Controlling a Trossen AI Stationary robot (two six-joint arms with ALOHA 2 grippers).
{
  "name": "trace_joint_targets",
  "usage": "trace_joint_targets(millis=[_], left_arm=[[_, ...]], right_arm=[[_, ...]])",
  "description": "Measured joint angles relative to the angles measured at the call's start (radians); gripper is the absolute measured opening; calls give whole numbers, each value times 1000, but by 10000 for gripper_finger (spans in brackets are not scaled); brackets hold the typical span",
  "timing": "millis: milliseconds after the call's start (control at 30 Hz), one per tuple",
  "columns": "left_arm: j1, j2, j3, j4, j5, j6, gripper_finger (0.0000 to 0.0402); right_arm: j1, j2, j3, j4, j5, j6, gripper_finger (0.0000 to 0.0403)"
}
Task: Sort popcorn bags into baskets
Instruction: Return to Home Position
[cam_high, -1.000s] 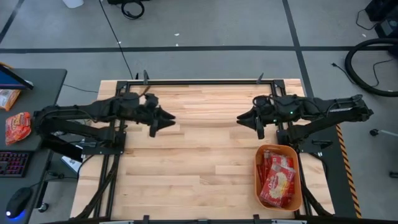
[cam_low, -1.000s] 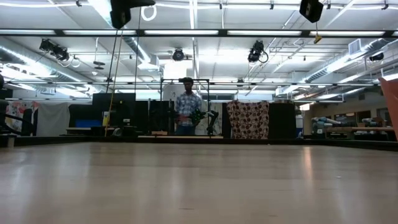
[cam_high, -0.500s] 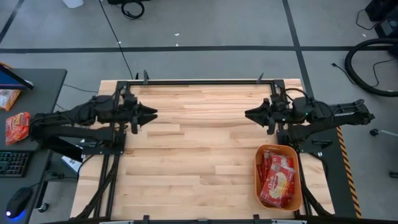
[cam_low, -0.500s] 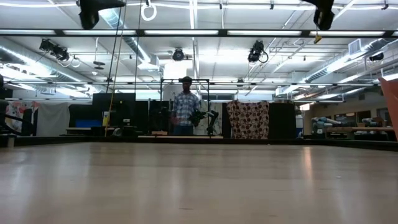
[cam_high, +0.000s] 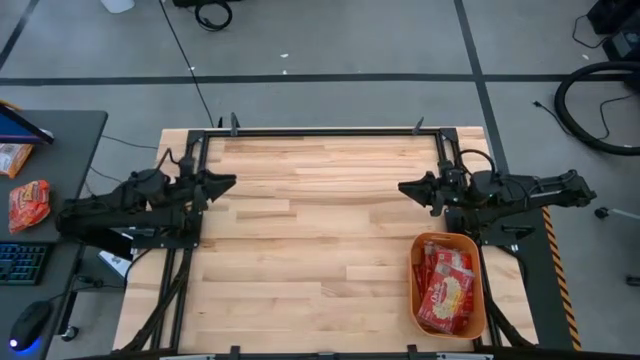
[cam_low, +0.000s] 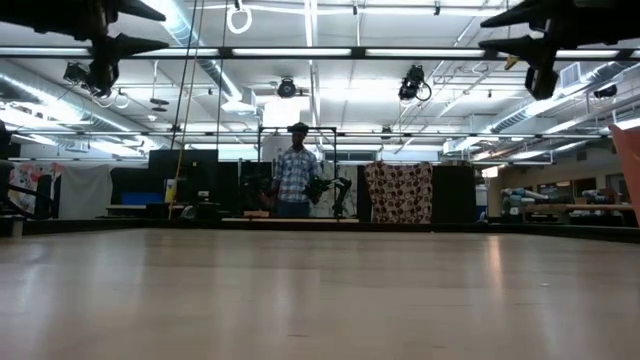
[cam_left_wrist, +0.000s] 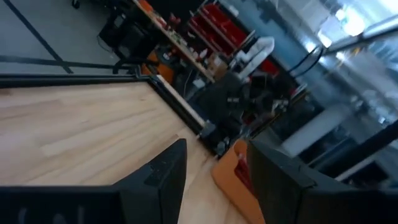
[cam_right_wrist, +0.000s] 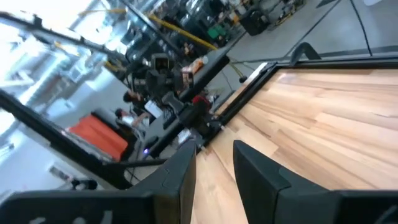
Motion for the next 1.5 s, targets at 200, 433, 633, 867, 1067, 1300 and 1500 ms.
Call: trace_joint_targets(millis=[200, 433, 633, 867, 1067, 1300, 1500], left_arm=[[0, -119, -105, 49, -34, -55, 171], [0, -220, -227, 91, -86, -119, 171], [0, -222, -353, 237, -93, -197, 171], [0, -221, -434, 374, -169, -218, 171], [-2, -221, -434, 330, -170, -216, 171], [0, -220, -434, 312, -185, 189, 172], [0, -220, -434, 317, -185, 857, 172]], right_arm=[[0, -72, -90, 79, 27, 28, 112], [0, -145, -203, 197, 27, 34, 112], [0, -189, -335, 346, 35, 108, 102], [-6, -197, -361, 377, 46, 102, 91], [-20, -197, -361, 361, 46, 84, 89], [-24, -196, -361, 293, -20, -235, 89], [-25, -196, -361, 99, 2, -903, 89]])
